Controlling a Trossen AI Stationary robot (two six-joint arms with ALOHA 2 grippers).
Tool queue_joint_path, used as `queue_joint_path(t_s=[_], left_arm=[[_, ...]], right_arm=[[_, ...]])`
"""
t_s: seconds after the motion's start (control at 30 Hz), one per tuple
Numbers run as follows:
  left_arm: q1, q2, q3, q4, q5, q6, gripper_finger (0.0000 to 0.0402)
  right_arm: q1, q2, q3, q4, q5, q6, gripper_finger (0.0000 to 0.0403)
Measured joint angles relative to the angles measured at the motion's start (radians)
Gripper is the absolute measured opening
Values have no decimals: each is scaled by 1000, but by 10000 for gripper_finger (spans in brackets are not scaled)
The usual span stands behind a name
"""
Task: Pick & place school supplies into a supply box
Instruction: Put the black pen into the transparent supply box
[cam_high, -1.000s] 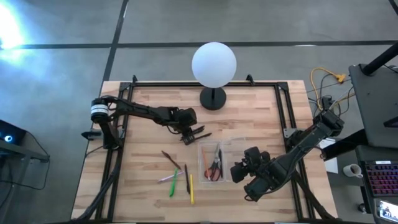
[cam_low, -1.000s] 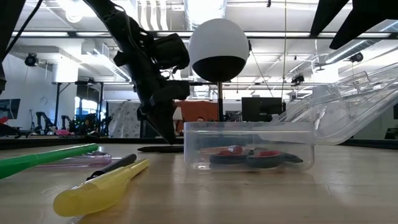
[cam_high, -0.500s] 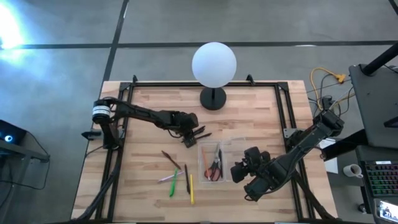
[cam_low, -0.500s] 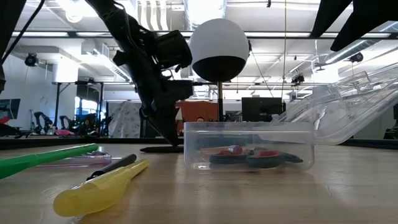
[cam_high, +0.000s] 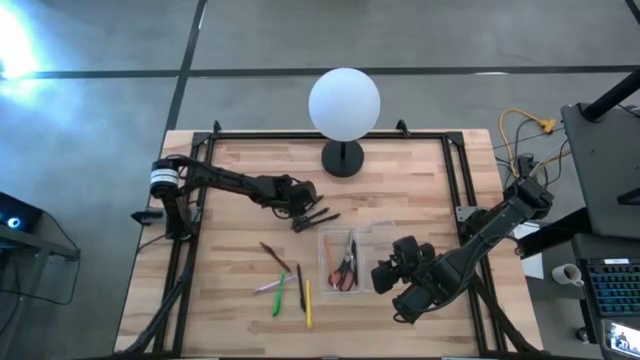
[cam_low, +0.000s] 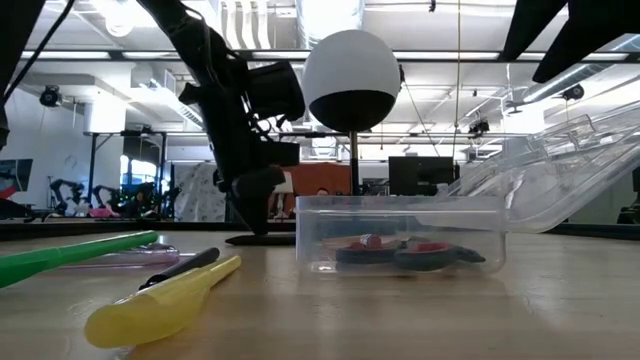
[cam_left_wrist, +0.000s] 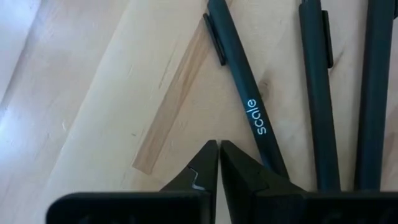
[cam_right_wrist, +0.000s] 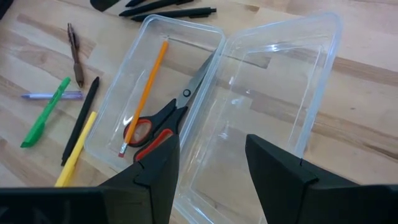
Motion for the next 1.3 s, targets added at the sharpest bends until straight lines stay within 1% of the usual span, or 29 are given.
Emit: queue_joint_path(t_s=[0.13,0.4,0.47,0.53,0.67,0.77,0.87,1.03,1.2,1.3], left_arm=[[-4,-3,0,1,2,-30,5],[36,-77,9,47,30,-93,5],[46,-84,14,49,77,-103,6],[49,-80,17,48,131,-120,16],[39,-82,20,74,184,-136,53],[38,-80,11,67,185,-138,79],[38,-80,3,82,180,-133,93],[31,-67,-12,105,137,-97,96],[11,-20,-16,119,116,-95,97],[-10,0,-13,117,60,-93,97]], right_arm=[[0,0,0,0,-6,0,176],[0,0,0,2,-10,5,176],[0,0,0,3,-10,5,176],[0,0,0,3,-10,5,176],[0,0,0,3,-10,6,176],[0,0,0,3,-10,5,176],[0,0,0,3,-10,2,176],[0,0,0,3,-10,0,176],[0,0,-4,2,-10,1,176],[0,0,-4,2,-10,4,176]])
